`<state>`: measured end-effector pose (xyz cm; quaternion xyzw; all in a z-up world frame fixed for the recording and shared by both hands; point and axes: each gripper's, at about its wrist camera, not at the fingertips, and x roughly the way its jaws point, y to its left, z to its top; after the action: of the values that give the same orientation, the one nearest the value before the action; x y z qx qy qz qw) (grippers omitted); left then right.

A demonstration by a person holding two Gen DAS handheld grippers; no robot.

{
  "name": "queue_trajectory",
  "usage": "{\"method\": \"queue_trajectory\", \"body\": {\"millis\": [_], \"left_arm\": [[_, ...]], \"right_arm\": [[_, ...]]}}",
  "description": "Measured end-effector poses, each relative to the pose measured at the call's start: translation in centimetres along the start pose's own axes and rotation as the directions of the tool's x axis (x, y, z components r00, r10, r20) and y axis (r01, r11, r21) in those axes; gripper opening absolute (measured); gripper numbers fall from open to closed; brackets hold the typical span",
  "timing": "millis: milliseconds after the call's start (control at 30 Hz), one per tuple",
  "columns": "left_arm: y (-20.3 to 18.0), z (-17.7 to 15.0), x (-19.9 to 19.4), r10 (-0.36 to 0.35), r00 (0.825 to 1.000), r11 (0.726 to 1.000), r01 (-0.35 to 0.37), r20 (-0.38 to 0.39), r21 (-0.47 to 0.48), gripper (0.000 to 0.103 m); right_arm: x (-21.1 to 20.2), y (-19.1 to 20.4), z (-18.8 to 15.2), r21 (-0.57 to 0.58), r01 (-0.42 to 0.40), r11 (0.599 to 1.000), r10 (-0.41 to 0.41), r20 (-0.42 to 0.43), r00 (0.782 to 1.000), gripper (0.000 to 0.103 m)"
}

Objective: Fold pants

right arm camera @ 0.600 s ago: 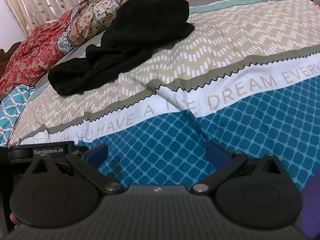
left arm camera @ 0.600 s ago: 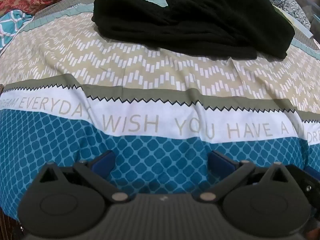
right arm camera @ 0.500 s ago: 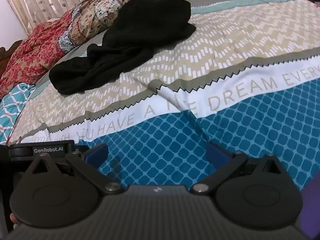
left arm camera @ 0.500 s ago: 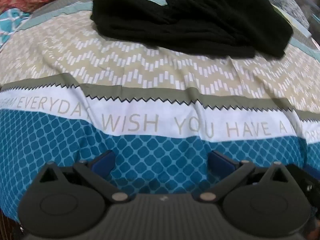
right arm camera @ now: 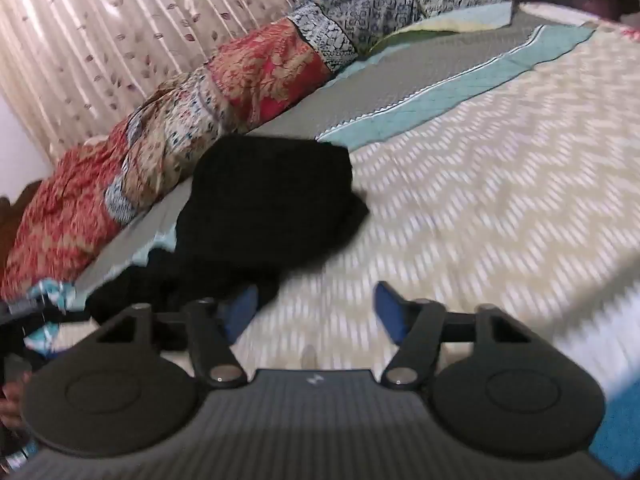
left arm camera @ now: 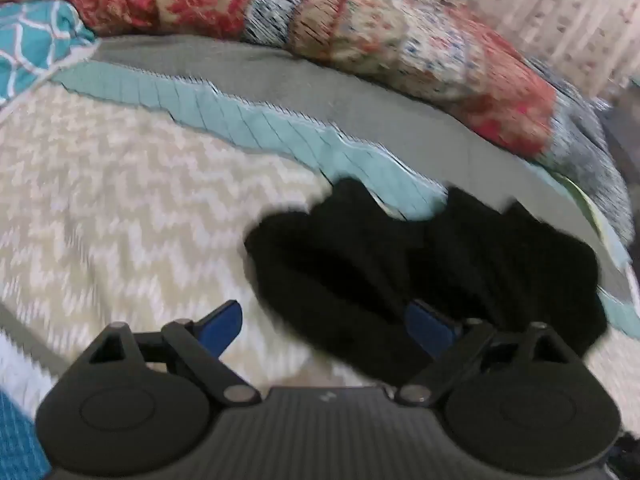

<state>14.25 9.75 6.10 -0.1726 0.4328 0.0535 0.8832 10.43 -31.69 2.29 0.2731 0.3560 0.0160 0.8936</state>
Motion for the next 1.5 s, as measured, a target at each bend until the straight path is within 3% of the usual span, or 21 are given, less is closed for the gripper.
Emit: {"method": "queue_trajectory", "body": {"millis": [100, 167, 233, 267, 367, 467, 600, 667, 700, 767, 800, 867, 967, 1033, 1100, 1200, 1233, 1300, 1367, 1467, 1500], "left_arm": [[-0.6, 1.1, 1.5, 0.059, 0.998, 0.998, -0.06, 0.037, 0.01, 0.087], [-0.6, 1.2, 2.6, 0.061, 0.998, 0.998, -0.062, 0.024, 0.025, 0.064], [-0.5, 1.4, 4.4, 0.034, 0.999, 0.998, -0.032, -0.039, 0.053, 0.014], [-0.5, 1.3, 4.6, 0.012, 0.998, 0.998, -0.009, -0.06, 0.058, 0.011], [-0.5, 0.7, 2.3, -0.05, 0.999, 0.997, 0.05, -0.008, 0.063, 0.009], [0.9, -0.8, -2.6, -0.145, 0.987, 0.989, 0.143, 0.077, 0.024, 0.009], [3.2, -1.4, -8.5, -0.193, 0.965, 0.977, 0.207, 0.18, -0.058, 0.009], [4.2, -2.0, -9.5, -0.162, 0.967, 0.98, 0.181, 0.198, -0.081, 0.009], [4.6, -2.4, -9.4, -0.135, 0.972, 0.984, 0.155, 0.192, -0.093, 0.009], [5.7, -2.9, -8.9, -0.115, 0.979, 0.984, 0.135, 0.167, -0.116, 0.009], [6.3, -3.1, -8.2, -0.113, 0.983, 0.981, 0.133, 0.144, -0.141, 0.009], [7.4, -3.2, -7.2, -0.12, 0.986, 0.971, 0.14, 0.113, -0.195, 0.009], [8.0, -2.5, -6.2, -0.128, 0.986, 0.965, 0.147, 0.103, -0.217, 0.01], [8.6, -2.6, -5.2, -0.142, 0.985, 0.961, 0.16, 0.095, -0.225, 0.01], [9.5, -2.9, -4.4, -0.149, 0.985, 0.954, 0.167, 0.089, -0.248, 0.01], [11.0, -2.9, -4.4, -0.157, 0.983, 0.95, 0.176, 0.093, -0.257, 0.01], [10.6, -3.3, -4.7, -0.146, 0.984, 0.951, 0.167, 0.099, -0.261, 0.01], [10.2, -3.5, -5.3, -0.126, 0.987, 0.954, 0.149, 0.101, -0.261, 0.01], [10.2, -3.5, -6.1, -0.111, 0.988, 0.956, 0.135, 0.104, -0.26, 0.009], [10.0, -3.3, -7.6, -0.1, 0.988, 0.96, 0.127, 0.119, -0.251, 0.009], [10.0, -3.3, -8.2, -0.091, 0.988, 0.963, 0.119, 0.124, -0.242, 0.009]], "right_arm": [[4.1, -0.5, 2.1, 0.057, 0.003, 0.998, -0.002, -0.03, 1.0, 0.085], [5.7, -1.1, 4.4, 0.074, -0.022, 0.997, 0.026, -0.061, 0.998, 0.084], [7.2, 0.2, 6.2, -0.006, -0.028, 1.0, 0.027, -0.094, 0.995, 0.042], [7.6, 1.1, 7.2, -0.059, -0.036, 0.998, 0.029, -0.11, 0.994, 0.007], [7.7, 6.5, 9.9, -0.231, -0.072, 0.97, 0.056, -0.078, 0.995, 0.007], [7.5, 13.9, 12.6, -0.369, -0.166, 0.915, 0.156, -0.056, 0.986, 0.007], [7.3, 23.9, 14.8, -0.442, -0.334, 0.832, 0.351, -0.047, 0.935, 0.008], [7.3, 26.8, 14.8, -0.452, -0.432, 0.78, 0.424, -0.124, 0.897, 0.017], [7.0, 27.3, 14.8, -0.456, -0.449, 0.769, 0.436, -0.14, 0.889, 0.039], [5.9, 25.9, 14.2, -0.47, -0.443, 0.764, 0.451, -0.102, 0.887, 0.062], [5.6, 24.1, 14.1, -0.46, -0.424, 0.78, 0.439, -0.08, 0.895, 0.061], [6.6, 19.0, 14.6, -0.358, -0.364, 0.86, 0.368, -0.06, 0.928, 0.06], [7.6, 10.8, 13.5, -0.17, -0.205, 0.964, 0.204, -0.024, 0.979, 0.059], [8.2, 6.0, 11.9, -0.083, -0.084, 0.993, 0.081, -0.039, 0.996, 0.058], [8.8, 2.6, 10.3, 0.015, -0.032, 0.999, 0.034, -0.089, 0.995, 0.057], [11.1, 2.8, 8.6, 0.059, -0.003, 0.998, 0.01, -0.126, 0.992, 0.056], [12.1, 3.6, 8.0, 0.062, -0.011, 0.998, 0.018, -0.128, 0.992, 0.055], [13.7, 4.8, 8.0, 0.041, 0.002, 0.999, 0.004, -0.14, 0.99, 0.018], [13.2, 5.2, 8.5, 0.037, 0.032, 0.999, -0.028, -0.124, 0.992, 0.014], [9.5, 4.2, 10.3, 0.047, -0.022, 0.999, 0.022, 0.003, 1.0, 0.012], [7.7, 3.7, 11.5, 0.058, -0.03, 0.998, 0.027, 0.051, 0.998, 0.007]]}}
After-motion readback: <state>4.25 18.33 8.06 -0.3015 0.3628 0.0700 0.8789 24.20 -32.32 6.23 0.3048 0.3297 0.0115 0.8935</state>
